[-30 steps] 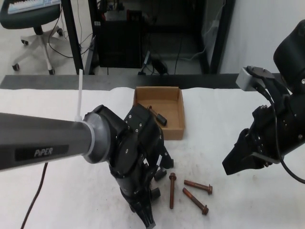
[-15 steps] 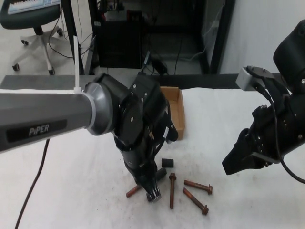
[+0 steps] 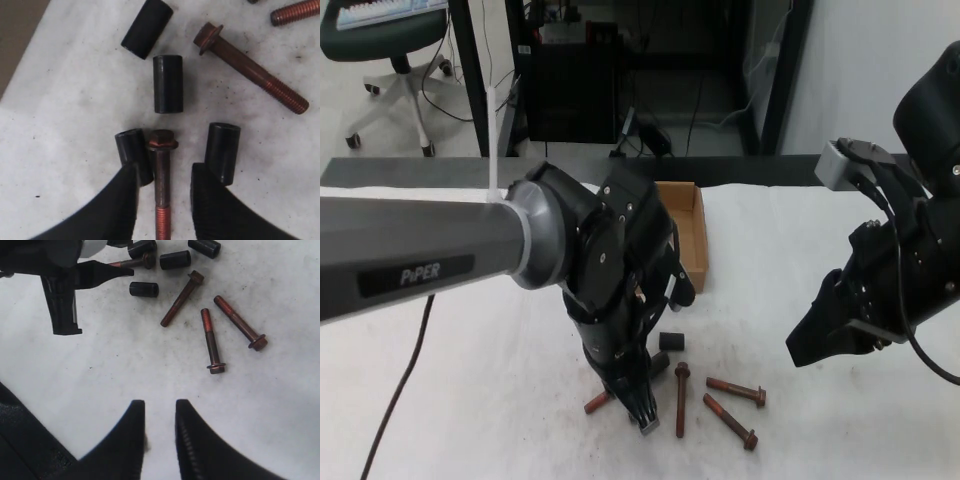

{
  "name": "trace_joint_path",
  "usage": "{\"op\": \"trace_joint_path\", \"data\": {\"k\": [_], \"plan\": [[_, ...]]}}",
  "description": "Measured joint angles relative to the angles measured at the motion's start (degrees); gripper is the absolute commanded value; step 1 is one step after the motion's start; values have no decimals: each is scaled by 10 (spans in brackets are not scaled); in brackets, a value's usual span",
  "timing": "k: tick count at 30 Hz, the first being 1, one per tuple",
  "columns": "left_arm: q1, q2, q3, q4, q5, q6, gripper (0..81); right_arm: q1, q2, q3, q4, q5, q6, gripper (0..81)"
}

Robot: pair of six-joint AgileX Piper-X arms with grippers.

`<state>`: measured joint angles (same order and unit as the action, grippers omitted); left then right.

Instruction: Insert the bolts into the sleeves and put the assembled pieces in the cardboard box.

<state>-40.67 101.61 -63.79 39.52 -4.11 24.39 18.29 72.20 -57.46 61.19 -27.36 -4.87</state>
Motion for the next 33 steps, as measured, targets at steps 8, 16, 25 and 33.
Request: {"op": "trace_joint_path", "data": {"k": [8, 16, 25, 33], "plan": [[3, 12, 0, -11, -22, 0, 334, 0, 0, 0, 0, 0, 0, 210], [5, 12, 0, -17, -37, 0, 334, 0, 0, 0, 0, 0, 0, 210], [5, 12, 0, -26, -37, 0, 334, 0, 0, 0, -1, -1, 0, 210], [5, 12, 0, 24, -24, 0, 334, 0, 0, 0, -7, -1, 0, 210]]}}
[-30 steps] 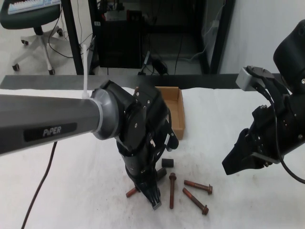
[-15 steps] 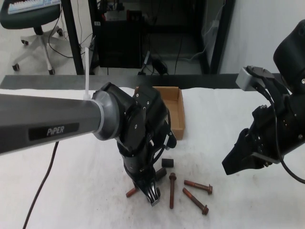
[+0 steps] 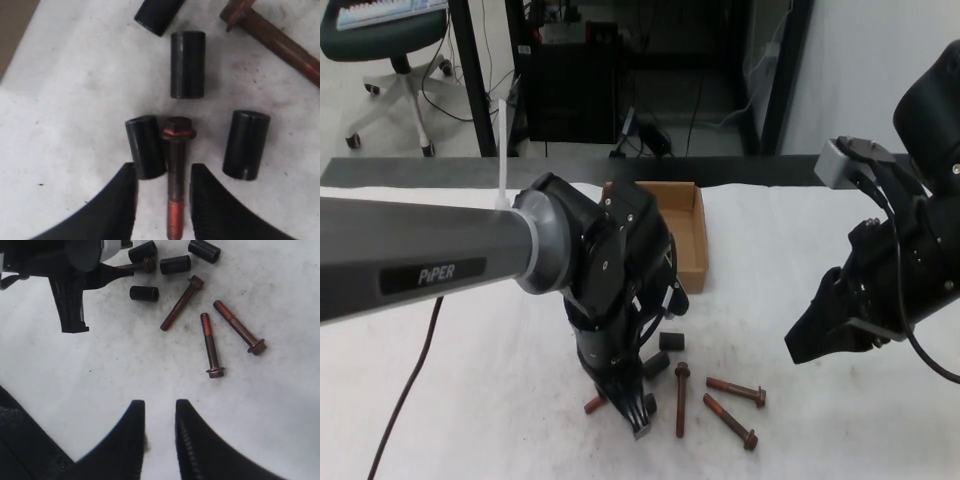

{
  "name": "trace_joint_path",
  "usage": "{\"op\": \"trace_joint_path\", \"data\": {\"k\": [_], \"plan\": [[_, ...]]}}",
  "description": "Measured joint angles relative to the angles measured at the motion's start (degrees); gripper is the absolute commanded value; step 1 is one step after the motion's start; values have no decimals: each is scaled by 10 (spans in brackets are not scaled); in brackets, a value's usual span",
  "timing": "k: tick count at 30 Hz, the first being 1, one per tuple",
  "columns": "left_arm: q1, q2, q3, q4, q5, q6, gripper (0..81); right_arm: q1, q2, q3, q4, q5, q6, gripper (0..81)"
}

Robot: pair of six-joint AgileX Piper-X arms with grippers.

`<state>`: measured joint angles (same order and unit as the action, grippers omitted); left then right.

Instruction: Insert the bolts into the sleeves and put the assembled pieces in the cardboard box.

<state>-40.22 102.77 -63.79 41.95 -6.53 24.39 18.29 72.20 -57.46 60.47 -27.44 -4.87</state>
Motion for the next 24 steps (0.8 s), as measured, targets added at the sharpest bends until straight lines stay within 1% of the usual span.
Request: {"op": "trace_joint_path", "data": {"k": [6, 11, 14, 19, 24], "plan": [[0, 0, 0, 21, 15, -8, 334, 0, 0, 0, -8, 0, 0, 210], [-1, 0, 0, 21, 65, -25, 334, 0, 0, 0, -8, 0, 0, 210], [-4, 0, 0, 15, 71, -25, 334, 0, 0, 0, -8, 0, 0, 210], [-4, 0, 0, -6, 73, -25, 334, 0, 0, 0, -8, 0, 0, 210], [-4, 0, 0, -21, 40, -11, 334, 0, 0, 0, -8, 0, 0, 210]]}}
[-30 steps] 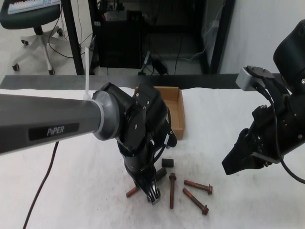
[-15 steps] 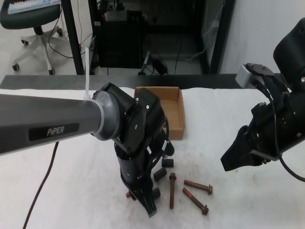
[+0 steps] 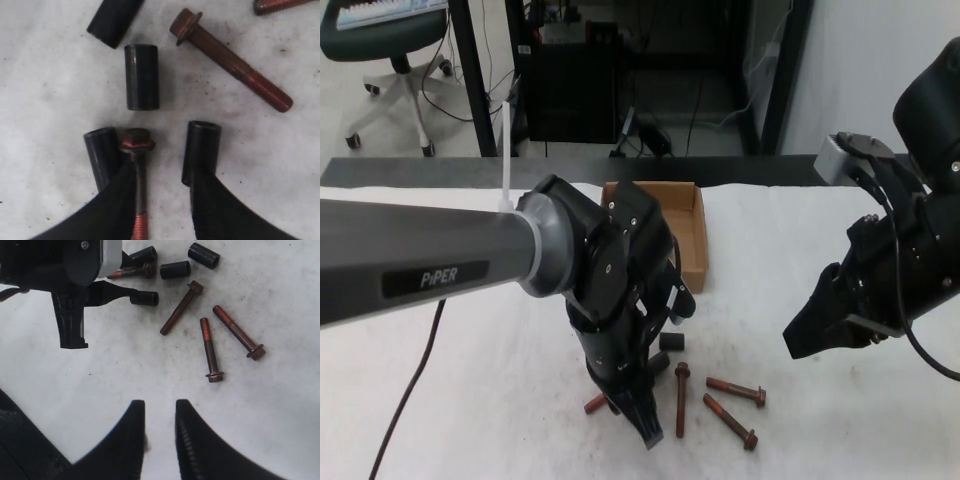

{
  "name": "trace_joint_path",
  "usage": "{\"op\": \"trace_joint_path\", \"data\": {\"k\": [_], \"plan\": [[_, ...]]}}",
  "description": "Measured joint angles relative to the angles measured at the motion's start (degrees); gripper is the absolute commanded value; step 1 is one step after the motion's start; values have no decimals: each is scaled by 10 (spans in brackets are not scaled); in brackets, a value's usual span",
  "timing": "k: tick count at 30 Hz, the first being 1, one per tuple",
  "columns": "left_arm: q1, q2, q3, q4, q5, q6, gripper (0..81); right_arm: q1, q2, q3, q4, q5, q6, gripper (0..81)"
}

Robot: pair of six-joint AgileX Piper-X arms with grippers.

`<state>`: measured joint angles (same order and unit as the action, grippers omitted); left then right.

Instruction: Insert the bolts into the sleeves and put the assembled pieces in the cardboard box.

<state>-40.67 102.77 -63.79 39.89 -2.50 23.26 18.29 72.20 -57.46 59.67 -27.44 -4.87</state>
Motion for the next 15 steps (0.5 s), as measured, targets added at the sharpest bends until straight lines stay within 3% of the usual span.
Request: {"op": "trace_joint_path", "data": {"k": [15], "plan": [[0, 2, 0, -23, -2, 11, 334, 0, 0, 0, 0, 0, 0, 210]]}}
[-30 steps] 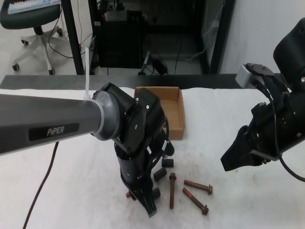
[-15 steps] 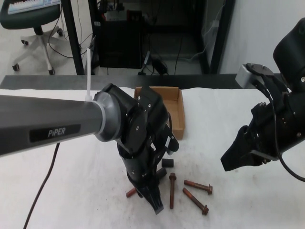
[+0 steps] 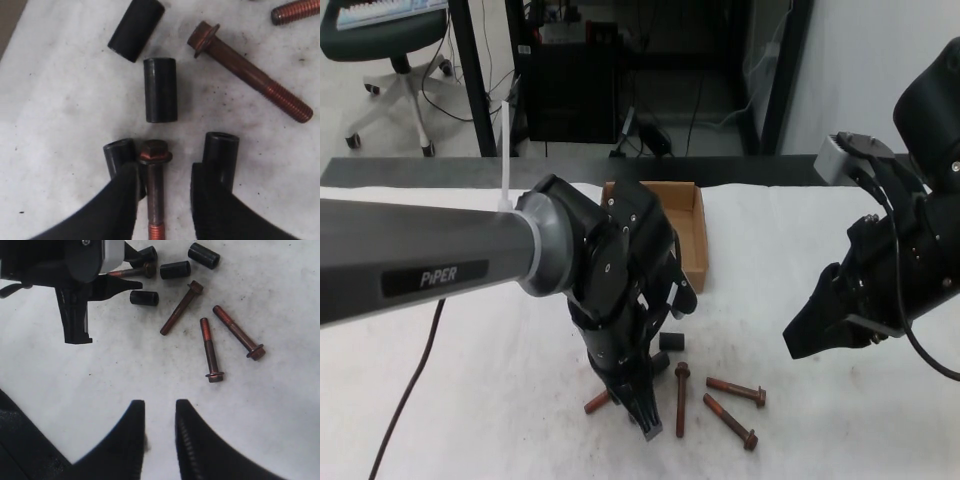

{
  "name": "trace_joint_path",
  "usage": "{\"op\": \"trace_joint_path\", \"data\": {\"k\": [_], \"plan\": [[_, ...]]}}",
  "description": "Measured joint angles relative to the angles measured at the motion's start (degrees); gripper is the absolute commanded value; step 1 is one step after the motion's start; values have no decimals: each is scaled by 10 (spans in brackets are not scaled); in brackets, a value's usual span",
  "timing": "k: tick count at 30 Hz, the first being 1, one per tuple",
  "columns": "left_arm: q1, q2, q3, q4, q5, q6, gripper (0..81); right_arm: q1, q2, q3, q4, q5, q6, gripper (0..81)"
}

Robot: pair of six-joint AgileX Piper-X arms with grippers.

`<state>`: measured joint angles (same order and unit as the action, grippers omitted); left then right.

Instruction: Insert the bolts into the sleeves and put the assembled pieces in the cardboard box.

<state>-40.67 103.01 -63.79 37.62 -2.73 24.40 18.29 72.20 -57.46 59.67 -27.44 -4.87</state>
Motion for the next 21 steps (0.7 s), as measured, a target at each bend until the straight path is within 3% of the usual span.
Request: {"op": "trace_joint_path", "data": {"k": [21], "plan": [[13, 33, -3, 15, 1, 1, 331, 0, 0, 0, 0, -1, 0, 210]]}}
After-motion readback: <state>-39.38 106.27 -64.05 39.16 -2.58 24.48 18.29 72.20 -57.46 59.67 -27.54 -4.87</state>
